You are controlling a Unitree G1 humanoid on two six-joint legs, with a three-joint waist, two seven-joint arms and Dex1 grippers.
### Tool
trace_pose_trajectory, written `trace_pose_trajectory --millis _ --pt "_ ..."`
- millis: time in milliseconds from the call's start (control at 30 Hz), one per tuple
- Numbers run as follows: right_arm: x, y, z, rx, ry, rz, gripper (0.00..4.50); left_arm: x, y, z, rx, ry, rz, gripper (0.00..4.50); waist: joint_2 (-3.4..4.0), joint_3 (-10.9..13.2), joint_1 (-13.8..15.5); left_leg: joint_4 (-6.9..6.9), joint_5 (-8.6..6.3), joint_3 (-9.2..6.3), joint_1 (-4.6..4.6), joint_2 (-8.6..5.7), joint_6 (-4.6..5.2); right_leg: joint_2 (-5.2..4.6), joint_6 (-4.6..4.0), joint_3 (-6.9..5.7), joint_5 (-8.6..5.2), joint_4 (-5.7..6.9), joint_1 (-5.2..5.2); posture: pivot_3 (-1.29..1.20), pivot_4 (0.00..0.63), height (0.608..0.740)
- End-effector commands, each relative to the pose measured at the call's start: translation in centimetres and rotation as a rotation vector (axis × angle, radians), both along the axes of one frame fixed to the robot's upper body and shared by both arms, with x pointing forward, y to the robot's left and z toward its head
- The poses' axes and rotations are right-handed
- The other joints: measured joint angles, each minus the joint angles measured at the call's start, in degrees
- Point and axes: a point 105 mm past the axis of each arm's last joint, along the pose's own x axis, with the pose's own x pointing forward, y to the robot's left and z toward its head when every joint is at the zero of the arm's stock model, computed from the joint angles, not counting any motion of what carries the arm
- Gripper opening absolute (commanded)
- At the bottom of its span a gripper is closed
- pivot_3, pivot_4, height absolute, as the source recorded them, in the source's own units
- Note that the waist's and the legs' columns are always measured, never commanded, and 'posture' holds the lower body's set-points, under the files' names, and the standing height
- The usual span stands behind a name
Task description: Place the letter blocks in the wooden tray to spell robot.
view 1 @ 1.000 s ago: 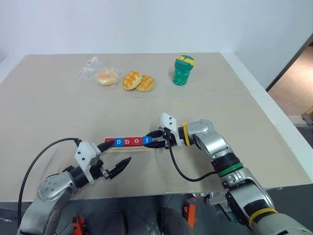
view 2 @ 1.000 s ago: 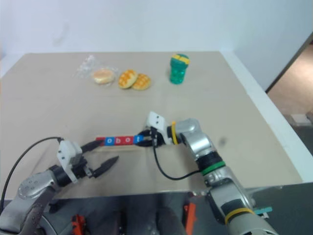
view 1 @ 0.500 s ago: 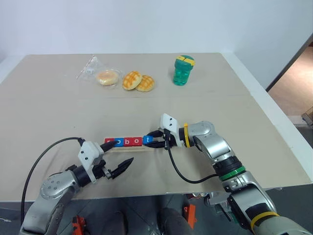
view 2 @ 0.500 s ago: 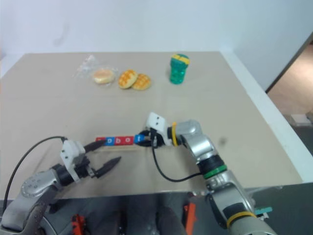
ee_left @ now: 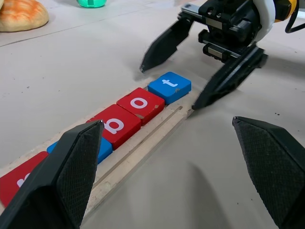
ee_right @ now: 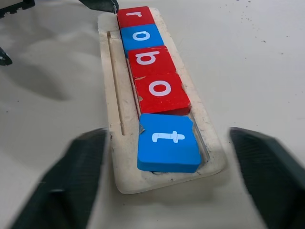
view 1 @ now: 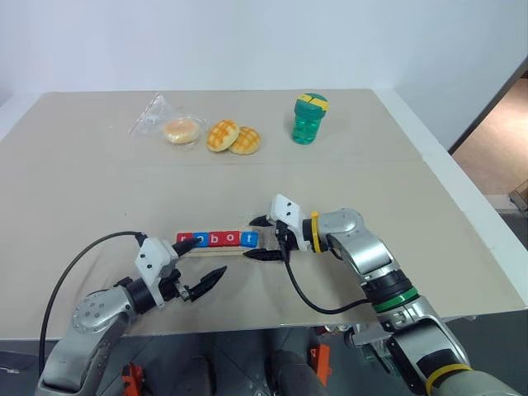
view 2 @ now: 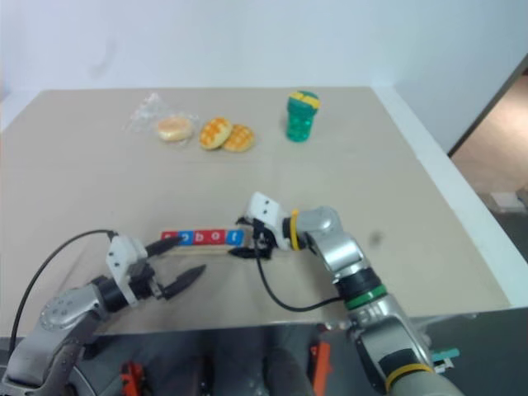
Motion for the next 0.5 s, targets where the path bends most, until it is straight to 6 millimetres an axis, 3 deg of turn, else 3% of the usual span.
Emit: trace_pose_trajectory --millis 33,233,367,500 --pt "0.2 0.2 2.1 0.051 -0.067 -0.008 4.42 -0.1 -0.3 0.5 0.0 -0.029 -0.019 4.5 0.0 0.0 0.0 0.0 0.0 0.0 0.0 0.0 0.0 0.0 0.0 0.0 0.0 0.0 0.0 0.0 0.15 0.74" --pt "0.8 -1.0 5.5 0.189 -0.141 -0.131 4.42 -0.8 -0.8 0.7 0.017 -0.052 -0.07 4.5 0.0 0.0 0.01 0.0 0.0 -0.01 -0.03 0.0 0.0 -0.02 0.0 0.01 0.0 0.0 -0.01 0.0 0.15 0.74" --pt "-1.1 -2.4 5.2 0.213 -0.146 -0.184 3.22 -0.9 -0.7 0.9 0.002 -0.05 -0.082 4.5 -0.05 -0.03 0.28 -0.03 -0.05 -0.11 -0.05 0.01 -0.08 -0.08 -0.04 -0.04 -0.07 -0.01 0.02 0.0 0.15 0.74" --pt "-4.1 -2.9 2.8 0.187 -0.04 -0.185 1.76 -1.2 -0.8 0.8 0.0 -0.012 -0.134 4.5 -0.04 -0.02 0.26 -0.03 -0.1 -0.09 -0.09 -0.02 -0.15 -0.13 0.0 -0.02 -0.14 -0.01 0.0 0.0 0.15 0.74"
